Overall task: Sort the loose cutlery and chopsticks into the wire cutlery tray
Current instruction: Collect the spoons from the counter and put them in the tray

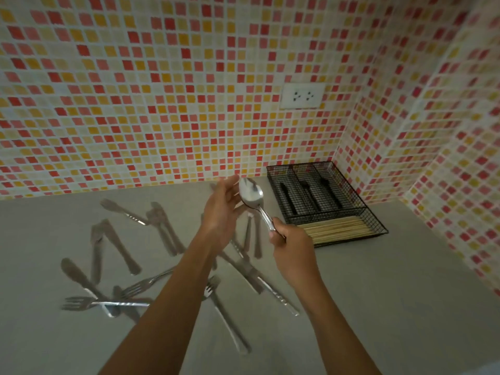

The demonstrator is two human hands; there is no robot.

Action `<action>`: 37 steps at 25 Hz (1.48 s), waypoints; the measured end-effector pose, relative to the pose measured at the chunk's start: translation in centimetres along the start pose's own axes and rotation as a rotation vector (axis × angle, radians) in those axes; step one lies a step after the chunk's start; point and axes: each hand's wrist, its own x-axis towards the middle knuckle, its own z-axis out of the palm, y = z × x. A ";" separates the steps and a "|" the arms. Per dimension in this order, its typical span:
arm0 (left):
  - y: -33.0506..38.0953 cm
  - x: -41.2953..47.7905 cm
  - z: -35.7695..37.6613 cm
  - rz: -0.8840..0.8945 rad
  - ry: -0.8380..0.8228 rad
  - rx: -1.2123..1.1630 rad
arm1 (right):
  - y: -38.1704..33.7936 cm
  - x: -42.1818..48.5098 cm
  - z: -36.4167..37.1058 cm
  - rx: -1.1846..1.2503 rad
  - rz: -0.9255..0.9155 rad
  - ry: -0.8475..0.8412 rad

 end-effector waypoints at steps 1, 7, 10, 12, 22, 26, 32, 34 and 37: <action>-0.7 0.5 1.3 -0.010 0.020 0.062 | 1.3 0.8 -1.1 -0.006 0.024 0.024; -7.4 5.7 5.7 0.034 0.131 0.447 | 10.0 8.0 -6.1 0.022 0.240 0.119; -9.8 7.9 7.1 0.105 0.145 0.634 | 13.6 12.4 -7.4 0.026 0.319 0.123; -10.9 9.2 8.0 0.155 0.128 0.786 | 15.9 15.3 -7.9 0.008 0.349 0.121; -16.5 15.0 9.5 0.194 0.052 1.309 | 21.8 23.9 -7.5 -0.202 0.437 0.004; -18.0 16.1 8.9 0.213 0.017 1.457 | 22.8 24.9 -6.4 -0.178 0.473 -0.054; -19.2 16.6 8.5 0.202 -0.014 1.499 | 23.2 25.7 -6.1 -0.221 0.475 -0.182; -19.3 16.8 8.4 0.198 -0.018 1.500 | 23.1 25.7 -5.9 -0.268 0.469 -0.211; -19.4 16.8 8.4 0.195 -0.019 1.494 | 23.1 25.7 -5.7 -0.303 0.474 -0.211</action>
